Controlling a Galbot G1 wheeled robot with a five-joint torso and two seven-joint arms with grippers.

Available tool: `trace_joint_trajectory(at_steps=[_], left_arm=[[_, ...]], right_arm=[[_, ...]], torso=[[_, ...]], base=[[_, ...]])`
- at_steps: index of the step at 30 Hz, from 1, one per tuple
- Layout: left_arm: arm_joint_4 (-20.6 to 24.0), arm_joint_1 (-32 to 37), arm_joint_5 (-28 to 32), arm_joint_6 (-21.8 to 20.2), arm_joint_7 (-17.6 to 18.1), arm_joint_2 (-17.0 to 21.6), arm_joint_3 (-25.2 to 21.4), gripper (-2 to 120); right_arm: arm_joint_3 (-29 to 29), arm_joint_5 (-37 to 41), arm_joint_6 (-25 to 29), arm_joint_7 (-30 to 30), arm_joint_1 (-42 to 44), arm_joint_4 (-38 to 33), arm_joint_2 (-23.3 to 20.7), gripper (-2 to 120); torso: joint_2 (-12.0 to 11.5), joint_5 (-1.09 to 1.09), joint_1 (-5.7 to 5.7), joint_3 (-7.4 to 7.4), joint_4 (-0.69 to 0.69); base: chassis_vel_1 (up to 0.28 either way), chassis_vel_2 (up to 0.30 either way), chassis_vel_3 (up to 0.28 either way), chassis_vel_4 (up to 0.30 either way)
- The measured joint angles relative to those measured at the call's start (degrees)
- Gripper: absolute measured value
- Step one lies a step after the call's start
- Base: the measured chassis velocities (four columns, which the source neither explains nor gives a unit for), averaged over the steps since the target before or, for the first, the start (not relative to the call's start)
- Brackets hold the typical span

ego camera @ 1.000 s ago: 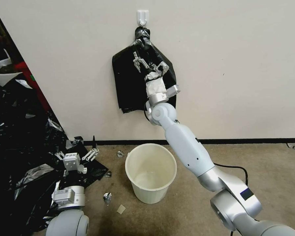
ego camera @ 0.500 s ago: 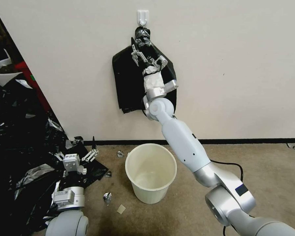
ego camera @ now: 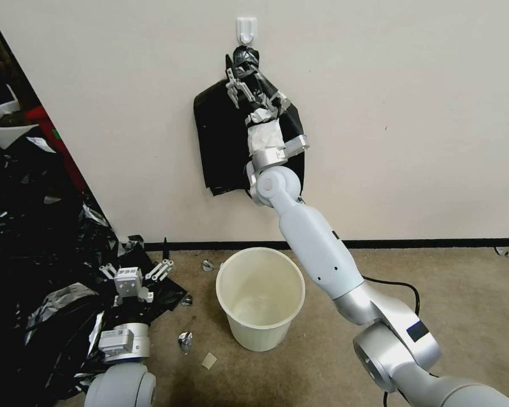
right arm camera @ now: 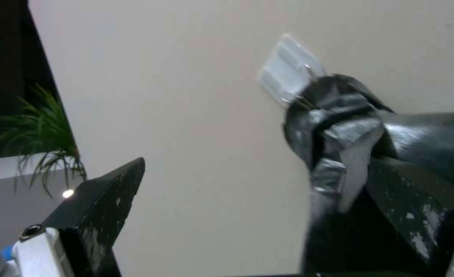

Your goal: Place a trash bag onto the trash bin.

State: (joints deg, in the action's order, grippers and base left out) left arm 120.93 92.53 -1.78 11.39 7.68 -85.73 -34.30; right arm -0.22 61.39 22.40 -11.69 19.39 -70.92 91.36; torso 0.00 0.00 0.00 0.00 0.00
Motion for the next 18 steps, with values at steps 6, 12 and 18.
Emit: trace_joint_trajectory(at_steps=[6, 12, 18], left_arm=[[-0.02, -0.01, -0.10, 0.16, 0.12, -0.01, -0.05, 100], [-0.66, 0.02, -0.45, 0.56, 0.32, -0.29, -0.05, 100], [-0.95, 0.05, -0.74, 0.87, 0.44, -0.52, -0.04, 100]], right_arm=[[0.39, 0.08, 0.00, 0.16, -0.11, 1.80, -0.10, 100], [0.57, 0.46, -0.10, 0.12, -0.82, 1.77, -0.20, 100], [0.32, 0.57, -0.13, 0.12, -1.46, 1.00, 0.16, 94]], torso=[[0.00, 0.00, 0.00, 0.00, 0.00], [0.00, 0.00, 0.00, 0.00, 0.00], [0.00, 0.00, -0.01, 0.00, 0.00]], base=[[0.000, 0.000, 0.000, 0.000], [0.000, 0.000, 0.000, 0.000], [0.000, 0.000, 0.000, 0.000]])
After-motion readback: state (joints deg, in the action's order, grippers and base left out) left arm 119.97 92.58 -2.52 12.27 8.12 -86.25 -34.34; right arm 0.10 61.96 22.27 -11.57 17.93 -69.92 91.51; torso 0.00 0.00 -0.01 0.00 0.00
